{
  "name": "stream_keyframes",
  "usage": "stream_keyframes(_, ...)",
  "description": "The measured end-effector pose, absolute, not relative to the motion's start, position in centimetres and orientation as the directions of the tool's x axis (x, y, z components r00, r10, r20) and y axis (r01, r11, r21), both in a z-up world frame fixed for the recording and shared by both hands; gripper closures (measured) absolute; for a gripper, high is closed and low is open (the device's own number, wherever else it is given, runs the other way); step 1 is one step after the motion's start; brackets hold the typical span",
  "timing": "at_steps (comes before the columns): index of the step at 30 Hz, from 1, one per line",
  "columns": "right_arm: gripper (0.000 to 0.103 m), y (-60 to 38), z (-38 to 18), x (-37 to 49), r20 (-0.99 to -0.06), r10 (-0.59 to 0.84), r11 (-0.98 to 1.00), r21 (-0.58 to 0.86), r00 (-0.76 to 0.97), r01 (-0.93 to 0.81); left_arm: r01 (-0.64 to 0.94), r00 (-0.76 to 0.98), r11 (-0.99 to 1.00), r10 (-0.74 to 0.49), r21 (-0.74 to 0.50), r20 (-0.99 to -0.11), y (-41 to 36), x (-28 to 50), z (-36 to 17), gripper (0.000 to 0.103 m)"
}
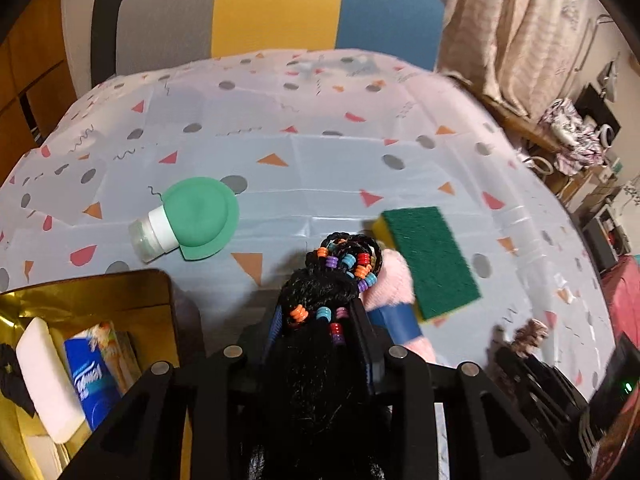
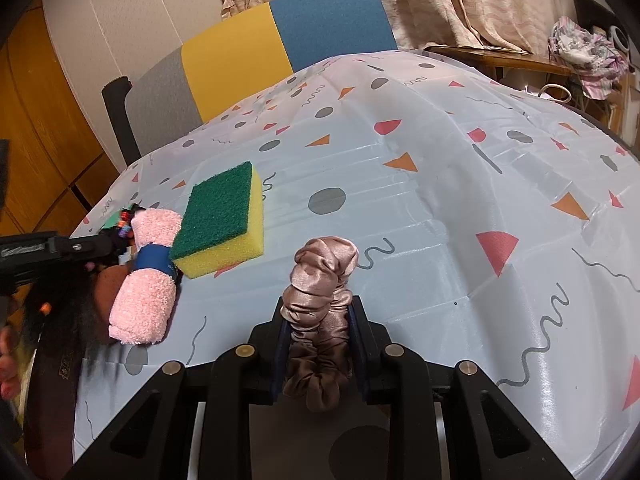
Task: Organize soft objects
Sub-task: 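Carry the black hair piece into the gold tray and open the left gripper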
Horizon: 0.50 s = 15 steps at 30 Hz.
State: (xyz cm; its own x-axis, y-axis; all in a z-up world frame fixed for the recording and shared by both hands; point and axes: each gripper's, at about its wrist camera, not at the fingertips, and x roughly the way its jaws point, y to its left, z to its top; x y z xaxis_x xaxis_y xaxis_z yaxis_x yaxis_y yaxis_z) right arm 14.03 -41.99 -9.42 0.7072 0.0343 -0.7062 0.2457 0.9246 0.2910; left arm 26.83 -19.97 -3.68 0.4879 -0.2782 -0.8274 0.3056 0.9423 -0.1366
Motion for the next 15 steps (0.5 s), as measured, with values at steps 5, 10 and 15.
stream_keyframes(5, 0.077, -41.9, -9.4, 14.1, -0.708, 0.031, 0.926, 0.286, 0.706, 0.247, 0.327, 0.505, 0.929, -0.326, -0.173, -0.799, -18.8, 24.4, -2.3, 0.071)
stream_keyframes(10, 0.077, -41.9, -9.4, 14.1, -0.710, 0.024, 0.928, 0.277, 0.703, 0.248, 0.311, 0.498, 0.915, -0.389, -0.258, -0.775, -17.0, 22.8, -1.3, 0.071)
stream_keyframes(15, 0.077, -41.7, -9.4, 14.2, -0.714, 0.016, 0.931, 0.267, 0.700, 0.251, 0.318, 0.521, 0.904, -0.418, -0.285, -0.744, -15.3, 21.1, 0.2, 0.071)
